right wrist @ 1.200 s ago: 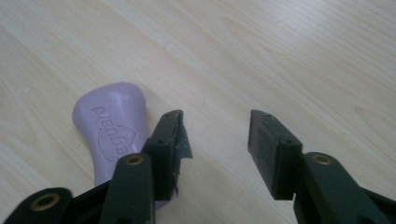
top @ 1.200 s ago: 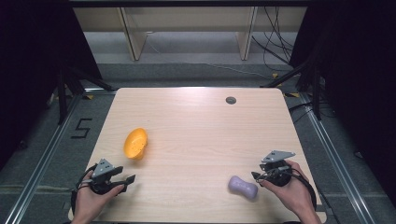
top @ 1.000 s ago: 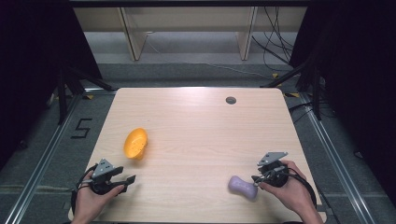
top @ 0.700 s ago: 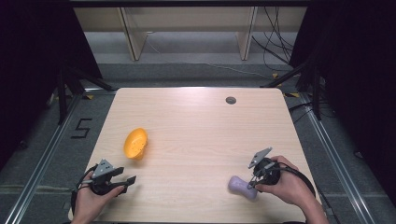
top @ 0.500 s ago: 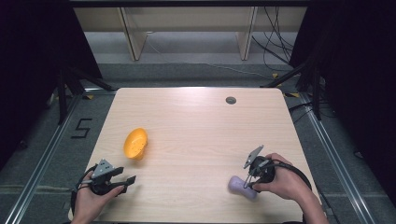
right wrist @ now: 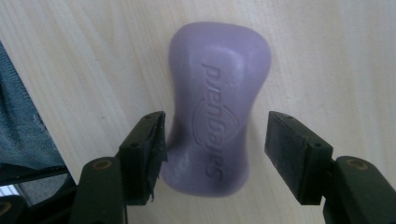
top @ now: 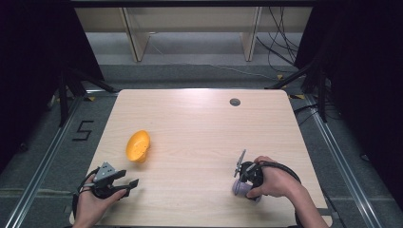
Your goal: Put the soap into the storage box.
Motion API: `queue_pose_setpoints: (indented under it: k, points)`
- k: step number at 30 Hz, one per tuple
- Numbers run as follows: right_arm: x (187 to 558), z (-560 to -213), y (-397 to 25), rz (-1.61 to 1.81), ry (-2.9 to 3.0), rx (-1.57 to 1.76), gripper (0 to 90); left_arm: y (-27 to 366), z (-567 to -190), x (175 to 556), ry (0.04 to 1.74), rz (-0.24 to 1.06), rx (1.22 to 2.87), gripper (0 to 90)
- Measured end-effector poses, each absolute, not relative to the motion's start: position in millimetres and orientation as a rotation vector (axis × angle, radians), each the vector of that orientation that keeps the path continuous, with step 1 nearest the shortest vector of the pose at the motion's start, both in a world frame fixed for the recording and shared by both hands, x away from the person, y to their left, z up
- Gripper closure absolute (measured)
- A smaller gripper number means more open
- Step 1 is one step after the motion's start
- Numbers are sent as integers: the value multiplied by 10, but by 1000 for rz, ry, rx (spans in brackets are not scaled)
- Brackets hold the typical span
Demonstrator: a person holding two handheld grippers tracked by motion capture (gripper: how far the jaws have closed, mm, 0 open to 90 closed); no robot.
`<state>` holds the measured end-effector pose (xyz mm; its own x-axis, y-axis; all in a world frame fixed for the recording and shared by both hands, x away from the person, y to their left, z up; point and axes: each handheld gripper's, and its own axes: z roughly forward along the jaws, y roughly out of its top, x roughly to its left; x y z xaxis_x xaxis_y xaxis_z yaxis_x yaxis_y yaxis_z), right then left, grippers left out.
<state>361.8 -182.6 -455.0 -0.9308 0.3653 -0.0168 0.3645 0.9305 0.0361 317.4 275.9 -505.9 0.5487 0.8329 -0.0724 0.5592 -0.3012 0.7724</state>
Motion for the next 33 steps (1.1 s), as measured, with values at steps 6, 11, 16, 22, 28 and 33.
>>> queue_pose_setpoints:
  k: [6, 11, 16, 22, 28, 33]
  points:
    - [3614, -4630, -1785, 31, 3078, 603, 440, 2760, -5060, 3179, 1113, 431, 2004, 334]
    - [3639, -4687, -1795, 52, 3094, 560, 460, 2753, -5062, 3178, 1110, 433, 2006, 334]
    - [3629, -4704, -1785, 36, 3087, 590, 475, 2743, -5067, 3177, 1113, 429, 1996, 333]
    - [3636, -4733, -1766, 30, 3088, 578, 486, 2742, -5067, 3177, 1108, 426, 1998, 333]
    - [3624, -4747, -1752, 31, 3083, 584, 495, 2748, -5064, 3177, 1104, 425, 2011, 332]
    - [3578, -4751, -1741, 46, 3049, 490, 499, 2749, -5065, 3176, 1103, 425, 2010, 332]
